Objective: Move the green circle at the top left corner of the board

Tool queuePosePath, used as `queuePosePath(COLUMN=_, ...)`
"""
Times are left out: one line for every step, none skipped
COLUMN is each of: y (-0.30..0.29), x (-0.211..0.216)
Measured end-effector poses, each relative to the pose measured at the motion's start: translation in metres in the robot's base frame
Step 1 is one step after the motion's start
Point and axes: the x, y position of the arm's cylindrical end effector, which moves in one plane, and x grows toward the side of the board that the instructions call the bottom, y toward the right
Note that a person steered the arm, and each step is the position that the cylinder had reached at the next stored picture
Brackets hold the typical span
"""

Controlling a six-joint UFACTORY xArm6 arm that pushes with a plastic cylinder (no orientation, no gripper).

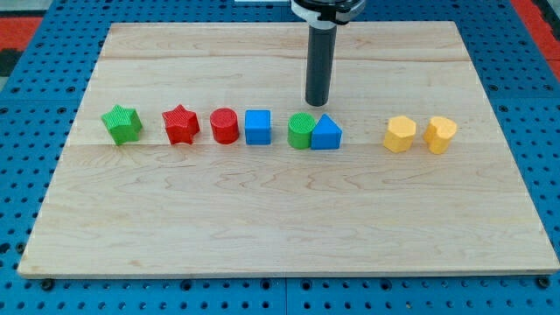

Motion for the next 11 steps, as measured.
queuePosePath(y=0.000, x=-0.002)
queuePosePath(y=0.008, x=0.012)
queuePosePath(y=0.073, x=0.011)
queuePosePath(y=0.055, x=0.038)
queuePosePath(y=0.044, x=0.090)
queuePosePath(y=-0.001, x=0.076)
queuePosePath(y=-0.016, x=0.019)
queuePosePath(y=-0.018, x=0.041)
queuePosePath(y=-0.055, x=0.034)
queuePosePath(y=-0.134, x=-0.006)
queuePosePath(y=-0.181, x=-0.028)
